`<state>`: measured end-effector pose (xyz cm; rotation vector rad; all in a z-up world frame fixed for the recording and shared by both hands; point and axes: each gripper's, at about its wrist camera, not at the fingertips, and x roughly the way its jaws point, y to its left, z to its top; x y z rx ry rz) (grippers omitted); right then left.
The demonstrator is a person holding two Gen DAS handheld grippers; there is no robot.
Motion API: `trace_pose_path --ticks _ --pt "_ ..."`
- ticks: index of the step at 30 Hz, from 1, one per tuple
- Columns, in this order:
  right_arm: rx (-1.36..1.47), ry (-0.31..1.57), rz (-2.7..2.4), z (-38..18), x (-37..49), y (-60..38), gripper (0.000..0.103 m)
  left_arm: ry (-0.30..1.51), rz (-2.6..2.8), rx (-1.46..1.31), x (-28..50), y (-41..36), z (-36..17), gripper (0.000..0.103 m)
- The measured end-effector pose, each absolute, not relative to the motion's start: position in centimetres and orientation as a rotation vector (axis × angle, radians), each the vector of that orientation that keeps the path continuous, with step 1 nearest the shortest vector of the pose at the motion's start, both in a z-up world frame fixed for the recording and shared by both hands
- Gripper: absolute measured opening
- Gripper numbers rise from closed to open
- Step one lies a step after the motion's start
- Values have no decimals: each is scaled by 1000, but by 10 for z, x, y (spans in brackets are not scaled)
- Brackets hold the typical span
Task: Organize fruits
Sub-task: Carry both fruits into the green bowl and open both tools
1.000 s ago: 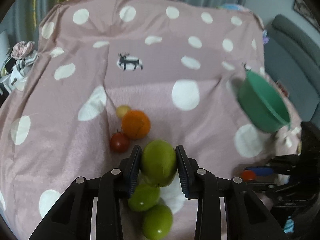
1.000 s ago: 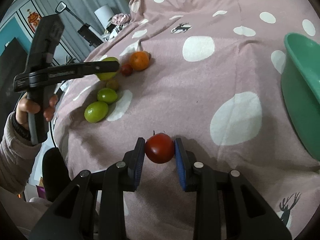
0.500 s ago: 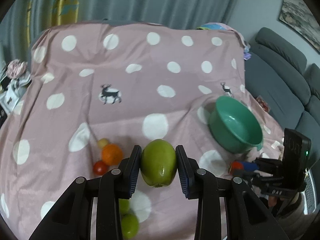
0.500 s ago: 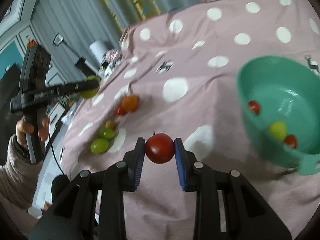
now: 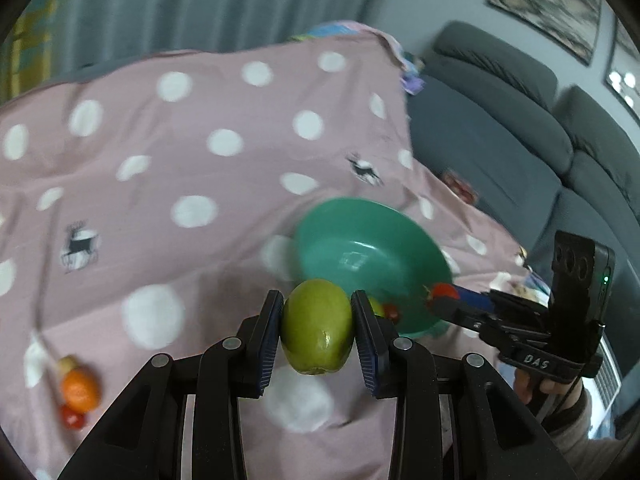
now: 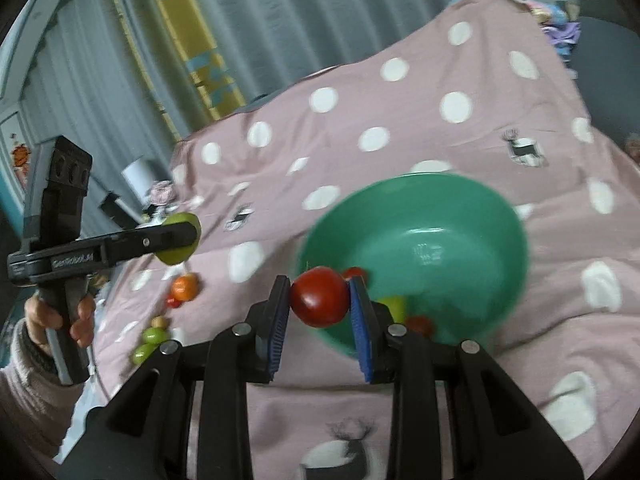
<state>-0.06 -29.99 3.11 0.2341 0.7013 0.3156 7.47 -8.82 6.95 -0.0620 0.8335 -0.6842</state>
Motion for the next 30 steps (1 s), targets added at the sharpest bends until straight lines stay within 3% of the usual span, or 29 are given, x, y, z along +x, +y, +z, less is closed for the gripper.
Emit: trace_pose_path --ticks 10,18,21,25,30 --pt "221 740 220 8 10 -321 31 915 -745 52 96 -181 33 35" --pt "182 750 182 4 11 -325 32 937 -682 75 99 -187 11 35" --pt "185 760 157 2 11 -327 41 928 -669 77 96 -186 11 36" --pt "197 737 141 7 3 -328 46 895 -658 88 87 -180 18 58" --pt "210 700 159 17 -9 -325 48 850 -651 77 66 -152 31 74"
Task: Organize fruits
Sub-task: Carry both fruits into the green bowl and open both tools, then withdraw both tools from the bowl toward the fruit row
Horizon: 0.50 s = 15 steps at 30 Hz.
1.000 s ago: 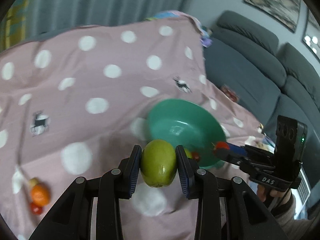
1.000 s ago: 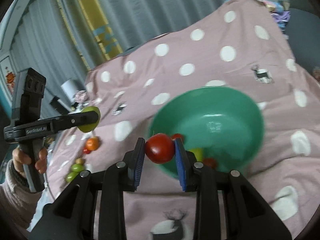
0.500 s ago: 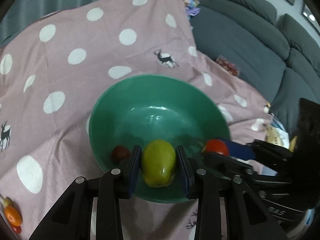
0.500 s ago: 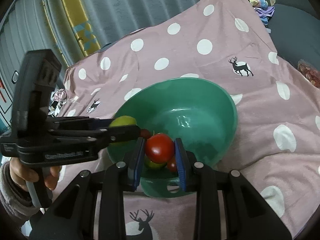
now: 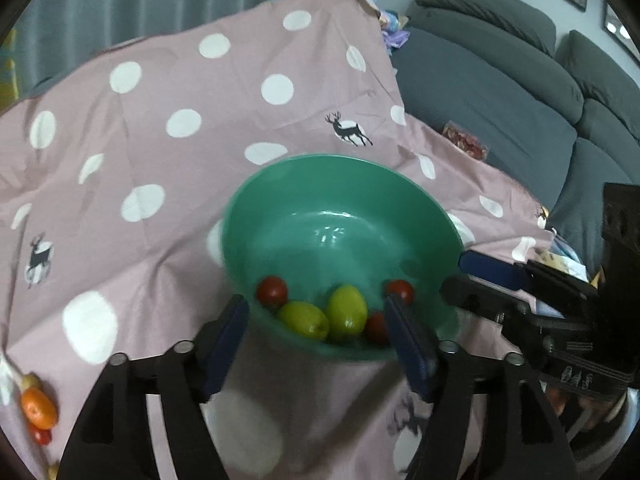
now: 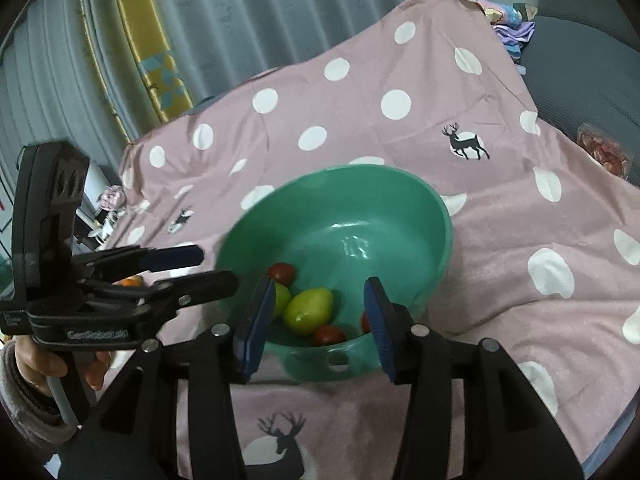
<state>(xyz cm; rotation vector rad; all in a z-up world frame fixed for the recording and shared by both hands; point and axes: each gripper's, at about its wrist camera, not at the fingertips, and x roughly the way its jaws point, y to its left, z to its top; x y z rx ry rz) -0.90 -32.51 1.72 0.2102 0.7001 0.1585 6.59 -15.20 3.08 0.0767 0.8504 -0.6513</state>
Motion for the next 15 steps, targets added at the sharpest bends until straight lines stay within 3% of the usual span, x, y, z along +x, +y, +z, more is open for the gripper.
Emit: trace_pose_path --ticks 15 --pt "174 758 381 18 -24 -257 52 934 -353 -28 -8 30 7 76"
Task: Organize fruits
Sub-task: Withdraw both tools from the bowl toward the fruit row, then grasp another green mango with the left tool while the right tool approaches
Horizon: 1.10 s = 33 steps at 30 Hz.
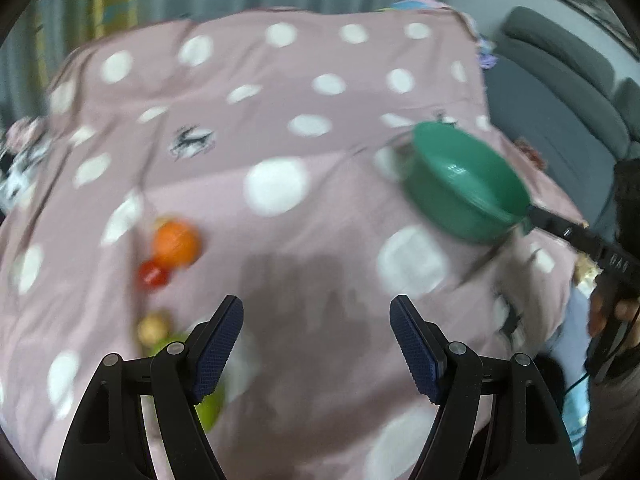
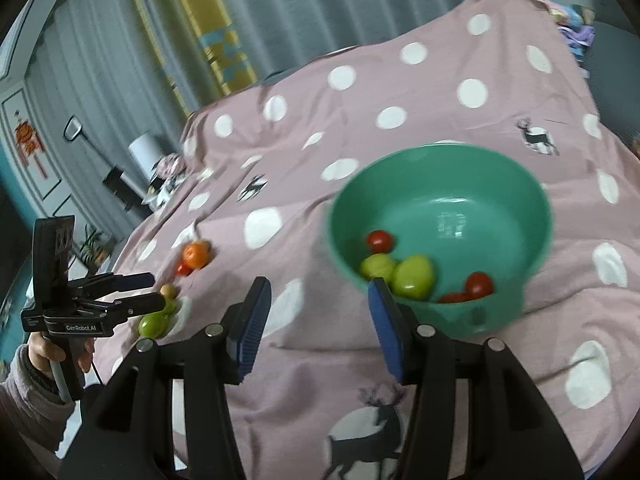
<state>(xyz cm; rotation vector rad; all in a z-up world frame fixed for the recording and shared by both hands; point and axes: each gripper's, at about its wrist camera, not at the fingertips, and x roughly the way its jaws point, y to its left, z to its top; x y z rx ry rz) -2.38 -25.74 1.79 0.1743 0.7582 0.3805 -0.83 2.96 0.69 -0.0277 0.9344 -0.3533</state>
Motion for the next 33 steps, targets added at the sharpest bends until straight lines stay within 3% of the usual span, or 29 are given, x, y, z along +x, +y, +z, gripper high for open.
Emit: trace_pose_path --ticks 10,33 --pt "130 841 501 3 -22 -202 53 964 -259 -158 -44 96 -11 76" --pt "61 992 681 -23 -7 -122 53 990 -346 -135 -34 93 -32 76"
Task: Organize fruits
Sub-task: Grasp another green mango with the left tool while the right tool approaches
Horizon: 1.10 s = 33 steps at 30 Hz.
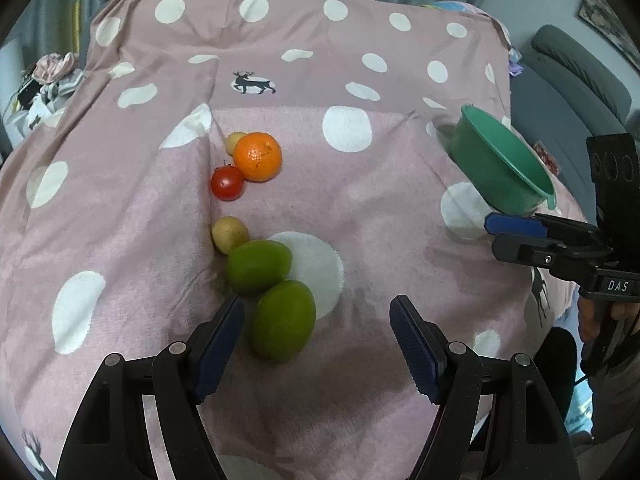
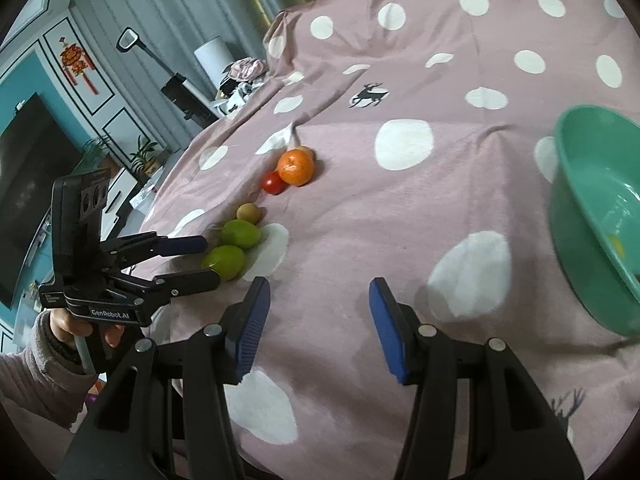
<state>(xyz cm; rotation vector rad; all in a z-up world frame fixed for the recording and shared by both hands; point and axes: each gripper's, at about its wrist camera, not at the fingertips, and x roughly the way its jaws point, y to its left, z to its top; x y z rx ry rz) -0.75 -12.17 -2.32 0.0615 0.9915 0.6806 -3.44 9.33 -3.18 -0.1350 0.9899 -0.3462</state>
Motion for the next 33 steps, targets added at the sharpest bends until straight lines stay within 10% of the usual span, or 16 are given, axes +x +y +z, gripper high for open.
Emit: trace_pose_path --ticks 9,17,33 --pt "69 1028 767 -27 3 -96 53 1024 -367 -115 -28 92 -41 69" --pt "58 1098 879 -43 26 -52 53 1068 -378 -89 -27 87 -53 40" --pt "-53 1182 994 -67 54 14 59 1031 -461 -151 -47 93 -41 39"
